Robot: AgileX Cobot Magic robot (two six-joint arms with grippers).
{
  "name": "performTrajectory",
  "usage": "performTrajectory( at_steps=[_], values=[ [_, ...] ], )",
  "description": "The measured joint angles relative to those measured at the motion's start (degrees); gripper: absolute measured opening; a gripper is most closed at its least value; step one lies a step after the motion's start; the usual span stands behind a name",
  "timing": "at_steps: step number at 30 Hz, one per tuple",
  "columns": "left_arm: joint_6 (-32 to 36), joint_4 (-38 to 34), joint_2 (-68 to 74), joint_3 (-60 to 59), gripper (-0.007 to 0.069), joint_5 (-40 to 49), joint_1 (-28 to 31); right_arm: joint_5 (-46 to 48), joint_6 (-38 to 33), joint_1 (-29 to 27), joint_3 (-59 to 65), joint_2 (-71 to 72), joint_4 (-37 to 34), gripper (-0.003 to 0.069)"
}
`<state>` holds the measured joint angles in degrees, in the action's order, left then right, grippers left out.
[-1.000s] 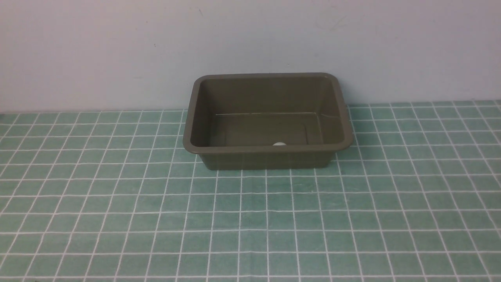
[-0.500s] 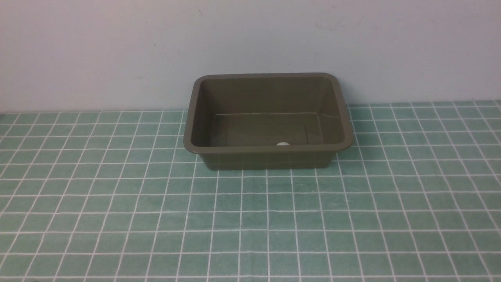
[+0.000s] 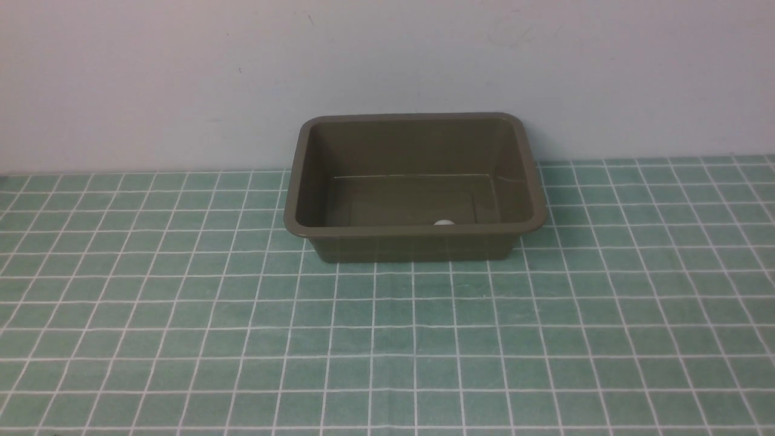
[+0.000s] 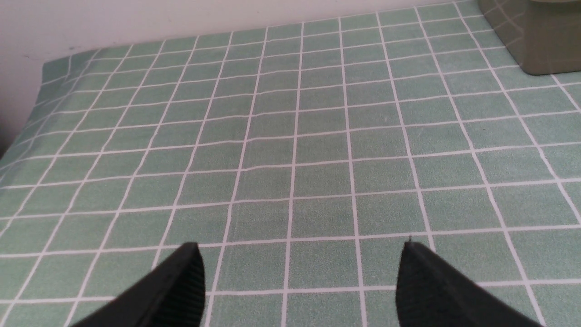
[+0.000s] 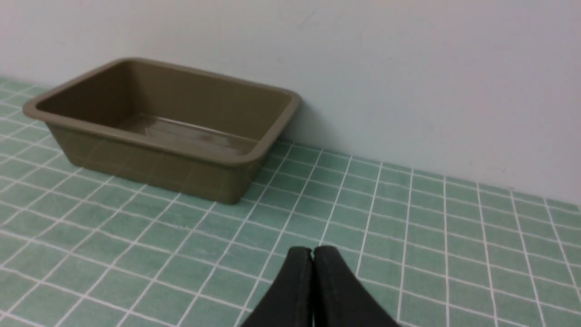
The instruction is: Put the table tennis balls in the box on the green coffee tablecloth.
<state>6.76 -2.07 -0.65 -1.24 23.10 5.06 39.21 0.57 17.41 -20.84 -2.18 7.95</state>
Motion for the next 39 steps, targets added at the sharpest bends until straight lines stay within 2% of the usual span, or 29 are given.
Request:
performTrajectory(
  at_steps=[16, 28, 33, 39],
  values=[
    [0.0, 0.0, 0.0, 0.0, 0.051, 0.0, 0.0, -4.67, 0.0, 0.0, 6.0, 0.0, 0.42, -0.0016],
    [0.0, 0.0, 0.0, 0.0, 0.051, 0.0, 0.0, -11.99, 0.0, 0.0, 21.07, 0.0, 0.62, -0.0016],
    [0.0, 0.0, 0.0, 0.0, 0.051, 0.0, 0.0, -16.3, -0.02, 0.0, 21.89, -0.07, 0.85, -0.0016],
    [0.0, 0.0, 0.0, 0.0, 0.051, 0.0, 0.0, -17.06, -0.02, 0.0, 22.0, -0.07, 0.85, -0.0016]
  ],
)
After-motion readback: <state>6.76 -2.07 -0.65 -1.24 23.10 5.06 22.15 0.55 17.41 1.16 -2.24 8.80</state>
